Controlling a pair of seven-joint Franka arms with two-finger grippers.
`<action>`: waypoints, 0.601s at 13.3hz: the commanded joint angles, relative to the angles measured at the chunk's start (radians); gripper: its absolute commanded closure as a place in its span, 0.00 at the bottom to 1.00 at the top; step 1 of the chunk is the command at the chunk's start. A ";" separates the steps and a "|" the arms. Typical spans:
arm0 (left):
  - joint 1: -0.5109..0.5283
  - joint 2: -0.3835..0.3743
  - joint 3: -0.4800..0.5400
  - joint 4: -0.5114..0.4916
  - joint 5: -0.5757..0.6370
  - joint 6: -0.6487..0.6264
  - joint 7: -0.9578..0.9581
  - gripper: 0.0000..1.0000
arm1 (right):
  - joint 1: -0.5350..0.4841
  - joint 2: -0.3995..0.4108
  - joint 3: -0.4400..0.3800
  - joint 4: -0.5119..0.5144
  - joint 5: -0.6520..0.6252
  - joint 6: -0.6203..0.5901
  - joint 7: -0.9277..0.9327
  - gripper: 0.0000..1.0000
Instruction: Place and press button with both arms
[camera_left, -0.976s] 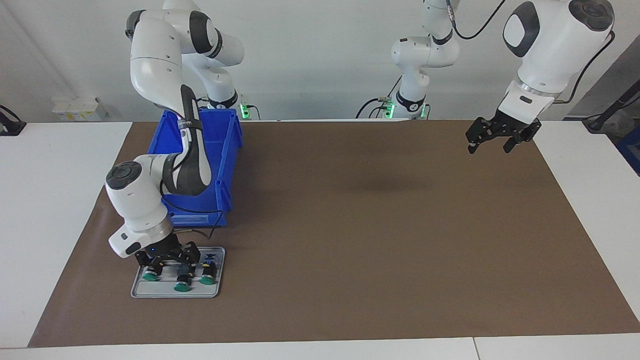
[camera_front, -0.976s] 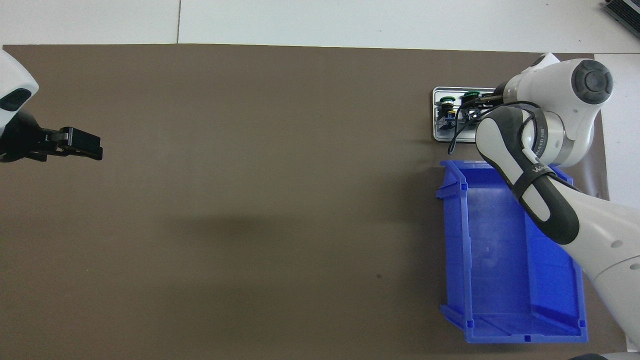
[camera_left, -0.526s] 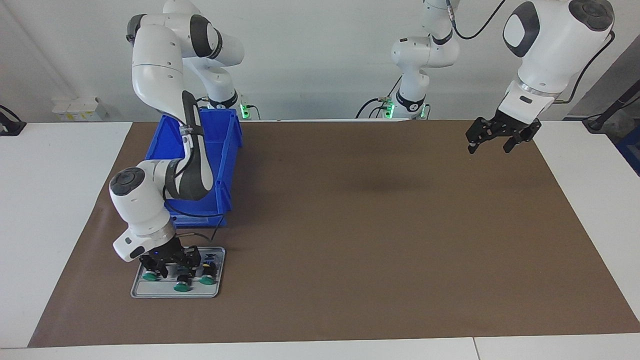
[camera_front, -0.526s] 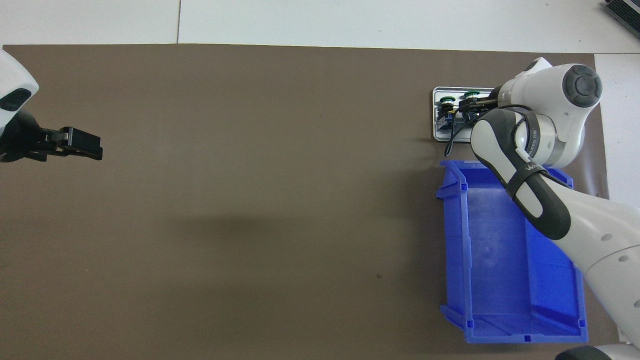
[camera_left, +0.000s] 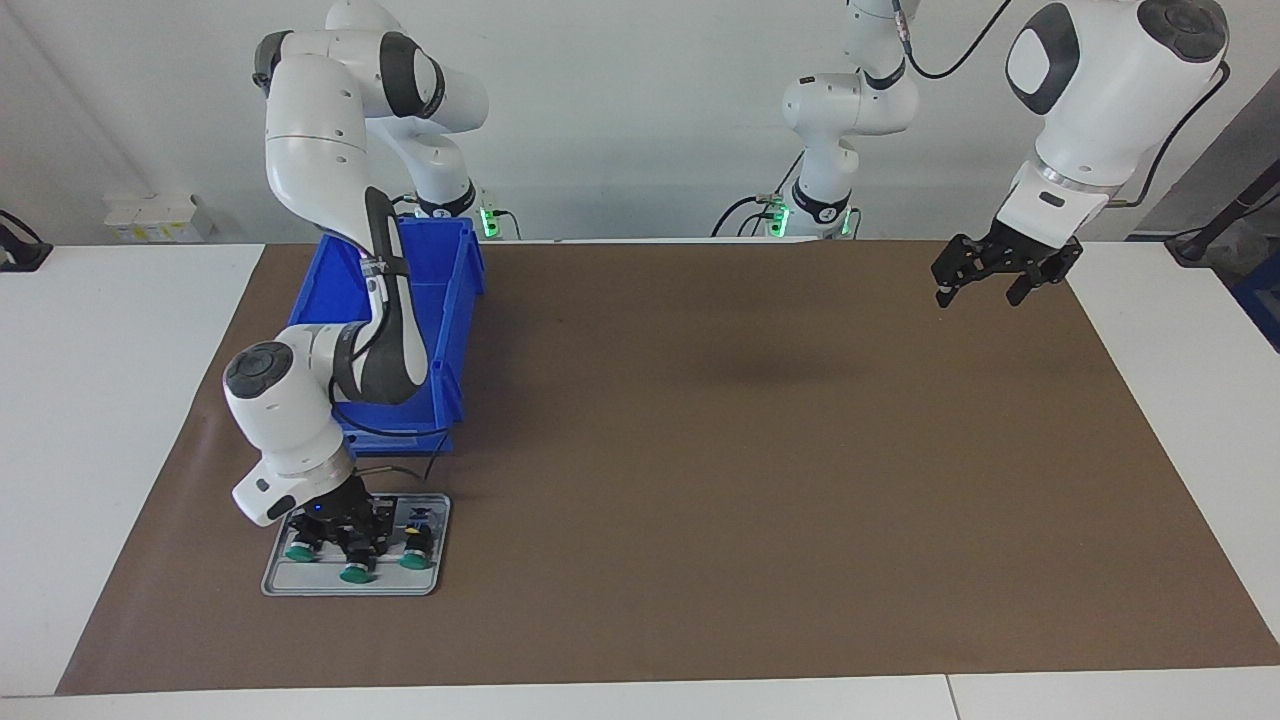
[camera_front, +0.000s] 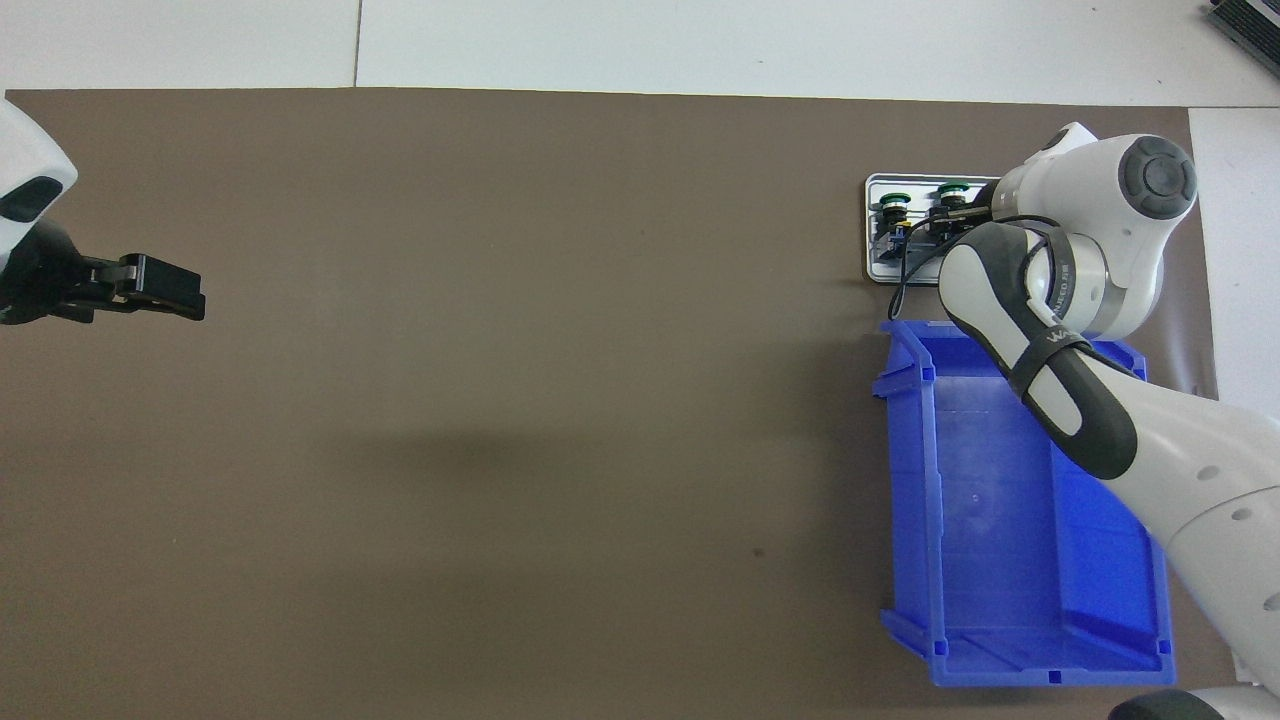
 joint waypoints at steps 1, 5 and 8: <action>0.006 -0.032 -0.001 -0.040 -0.008 0.020 -0.001 0.00 | -0.006 -0.001 0.009 0.076 0.022 -0.051 -0.016 1.00; 0.006 -0.032 -0.001 -0.040 -0.008 0.020 -0.001 0.00 | 0.006 -0.047 0.001 0.231 0.009 -0.252 0.451 1.00; 0.006 -0.032 -0.001 -0.040 -0.008 0.020 -0.001 0.00 | 0.058 -0.132 -0.003 0.241 -0.007 -0.345 0.799 1.00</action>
